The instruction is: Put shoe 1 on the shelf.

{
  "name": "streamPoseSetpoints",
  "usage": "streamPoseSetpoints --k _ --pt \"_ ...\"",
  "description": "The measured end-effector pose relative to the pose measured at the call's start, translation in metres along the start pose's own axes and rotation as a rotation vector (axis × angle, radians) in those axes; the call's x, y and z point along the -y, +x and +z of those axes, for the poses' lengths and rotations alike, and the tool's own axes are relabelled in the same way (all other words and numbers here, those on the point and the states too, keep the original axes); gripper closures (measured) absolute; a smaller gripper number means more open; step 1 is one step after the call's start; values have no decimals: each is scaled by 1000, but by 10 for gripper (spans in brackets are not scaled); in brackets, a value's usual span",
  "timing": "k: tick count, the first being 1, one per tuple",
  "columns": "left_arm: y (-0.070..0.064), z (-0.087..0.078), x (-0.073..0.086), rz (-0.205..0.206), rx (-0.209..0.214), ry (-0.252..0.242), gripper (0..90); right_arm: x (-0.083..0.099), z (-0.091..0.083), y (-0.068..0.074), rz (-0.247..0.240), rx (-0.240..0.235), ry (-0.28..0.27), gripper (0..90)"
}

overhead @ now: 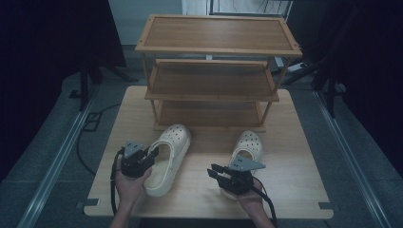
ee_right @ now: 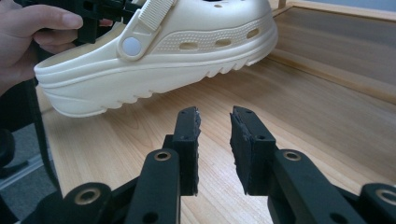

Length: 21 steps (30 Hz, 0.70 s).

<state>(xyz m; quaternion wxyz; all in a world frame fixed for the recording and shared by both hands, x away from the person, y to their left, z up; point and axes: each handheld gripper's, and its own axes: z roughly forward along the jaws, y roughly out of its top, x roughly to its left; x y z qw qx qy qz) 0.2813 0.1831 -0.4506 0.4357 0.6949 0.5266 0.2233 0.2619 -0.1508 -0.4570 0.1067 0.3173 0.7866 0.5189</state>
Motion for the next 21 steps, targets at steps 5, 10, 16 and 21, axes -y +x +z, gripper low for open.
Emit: streamPoseSetpoints --k 5,10,16,21 --pt "-4 8 -7 16 3 1 751 3 -2 -1 7 2 6 705" --pt "-5 24 -16 11 4 -2 748 3 -6 -3 13 9 -2 699" --pt "-5 48 -25 1 -10 -5 748 3 -9 -5 20 13 -3 689" --pt "-12 62 -35 34 -19 8 746 5 -8 -7 33 8 -2 688"
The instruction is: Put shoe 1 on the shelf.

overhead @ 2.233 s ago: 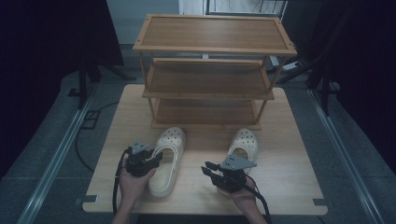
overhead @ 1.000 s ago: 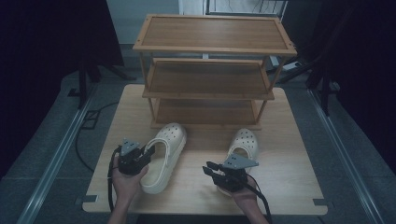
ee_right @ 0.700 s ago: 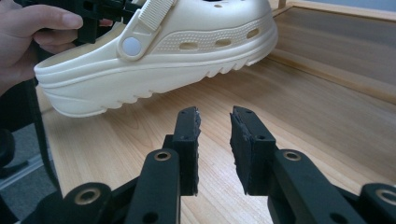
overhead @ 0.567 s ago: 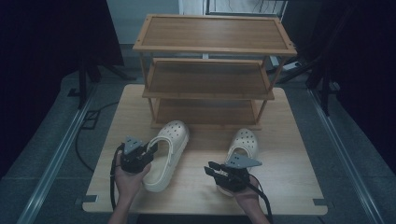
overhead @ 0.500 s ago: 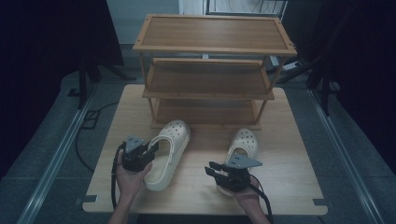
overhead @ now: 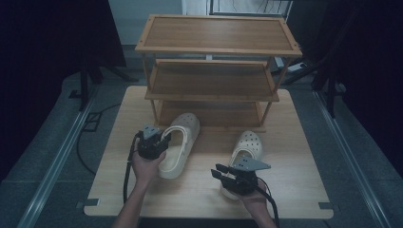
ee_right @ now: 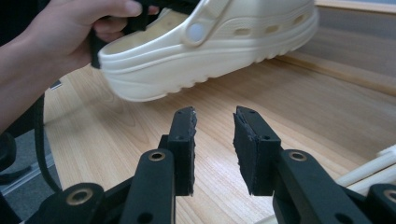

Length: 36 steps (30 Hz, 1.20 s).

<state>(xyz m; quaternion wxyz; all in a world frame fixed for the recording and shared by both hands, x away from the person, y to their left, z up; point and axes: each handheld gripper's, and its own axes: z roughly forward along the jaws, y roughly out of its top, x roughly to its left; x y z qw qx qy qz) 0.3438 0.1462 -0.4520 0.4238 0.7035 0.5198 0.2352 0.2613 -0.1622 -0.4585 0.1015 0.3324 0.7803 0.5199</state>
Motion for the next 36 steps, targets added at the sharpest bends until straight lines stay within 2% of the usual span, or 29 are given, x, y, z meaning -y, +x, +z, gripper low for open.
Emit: streamPoseSetpoints --k 8,14,19,23,28,30,36 --pt "-18 25 -23 27 4 -6 743 1 2 1 0 -9 6 687" --pt "-26 42 -35 36 -21 -12 744 2 3 1 2 -15 8 685" --pt "-27 61 -36 38 -74 -17 742 2 1 -1 8 -18 3 684" --pt "-27 73 -36 22 -108 -32 741 2 1 -2 12 -18 3 683" --pt "-31 90 -39 24 -126 -18 734 4 0 -2 16 -22 2 682" --pt "-32 93 -41 11 -123 -16 732 3 0 -2 18 -22 -1 682" --pt "-41 105 -43 20 -141 -20 733 3 -1 -4 25 -24 -6 680"
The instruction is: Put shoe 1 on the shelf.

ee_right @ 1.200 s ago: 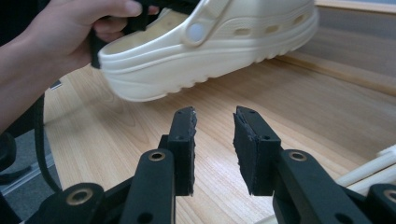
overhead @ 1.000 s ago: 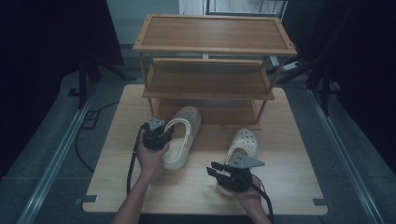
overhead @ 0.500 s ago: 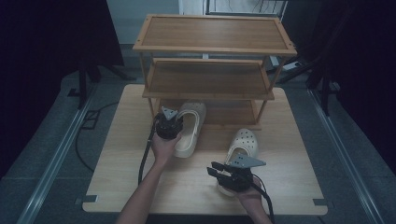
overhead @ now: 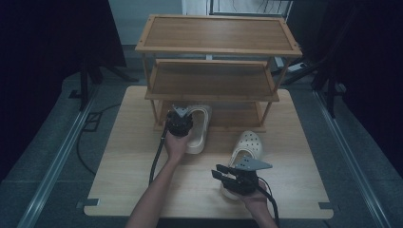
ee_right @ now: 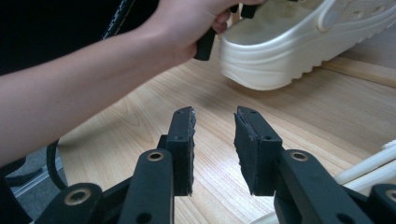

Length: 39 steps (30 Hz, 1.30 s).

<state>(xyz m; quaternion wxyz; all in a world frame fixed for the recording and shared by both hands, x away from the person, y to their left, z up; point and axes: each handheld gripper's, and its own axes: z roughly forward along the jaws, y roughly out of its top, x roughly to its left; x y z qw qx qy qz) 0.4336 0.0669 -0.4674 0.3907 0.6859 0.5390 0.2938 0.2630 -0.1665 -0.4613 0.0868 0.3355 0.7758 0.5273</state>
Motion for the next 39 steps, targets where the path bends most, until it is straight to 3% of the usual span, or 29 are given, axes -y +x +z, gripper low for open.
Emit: streamPoseSetpoints --k 5,11,16,17,18,26,34,39 --pt "-6 14 1 12 -24 11 733 -1 -3 -2 8 1 -10 681" --pt "-9 27 2 -30 -53 1 733 0 -1 -5 12 2 -1 680" --pt "-9 26 3 -26 -28 -10 707 -1 -1 -4 10 0 -2 680" --pt "-8 24 3 -33 -15 -18 682 -1 -1 -4 11 1 -5 680" --pt "-8 21 3 -38 -9 -26 592 -1 -1 -4 11 1 -6 680" --pt "-12 -3 1 -13 56 -53 407 -1 1 -2 2 1 3 674" --pt "-15 -34 9 4 118 -63 423 -1 0 -2 3 4 3 672" --pt "-15 -58 20 22 152 -73 575 -1 -2 -1 2 6 -1 672"
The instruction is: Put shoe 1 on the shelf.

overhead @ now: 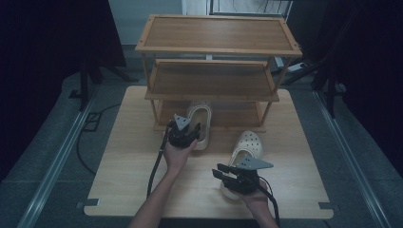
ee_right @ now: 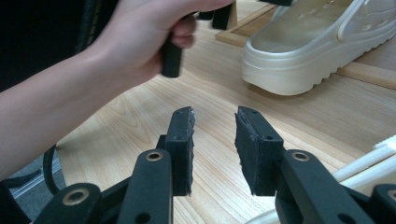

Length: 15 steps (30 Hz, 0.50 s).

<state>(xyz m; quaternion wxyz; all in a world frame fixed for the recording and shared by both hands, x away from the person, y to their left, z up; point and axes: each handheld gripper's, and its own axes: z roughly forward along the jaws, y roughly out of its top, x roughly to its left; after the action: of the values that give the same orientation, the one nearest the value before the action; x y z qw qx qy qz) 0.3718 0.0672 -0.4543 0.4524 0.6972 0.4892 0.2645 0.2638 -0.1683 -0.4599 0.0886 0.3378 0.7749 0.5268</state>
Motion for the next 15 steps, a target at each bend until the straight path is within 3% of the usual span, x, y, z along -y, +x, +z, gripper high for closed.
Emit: streamPoseSetpoints --k 2,5,10,11,15 --pt "-1 -10 4 17 6 8 659 0 0 0 0 2 0 672" --pt "1 -26 13 7 18 9 761 0 -1 0 -1 1 2 672" --pt "3 -52 37 -68 71 -9 840 1 0 2 -4 5 0 672" --pt "3 -54 42 -89 87 -8 852 1 0 3 -5 3 1 672" --pt "1 -54 54 -83 106 44 881 1 1 4 -8 1 7 671"
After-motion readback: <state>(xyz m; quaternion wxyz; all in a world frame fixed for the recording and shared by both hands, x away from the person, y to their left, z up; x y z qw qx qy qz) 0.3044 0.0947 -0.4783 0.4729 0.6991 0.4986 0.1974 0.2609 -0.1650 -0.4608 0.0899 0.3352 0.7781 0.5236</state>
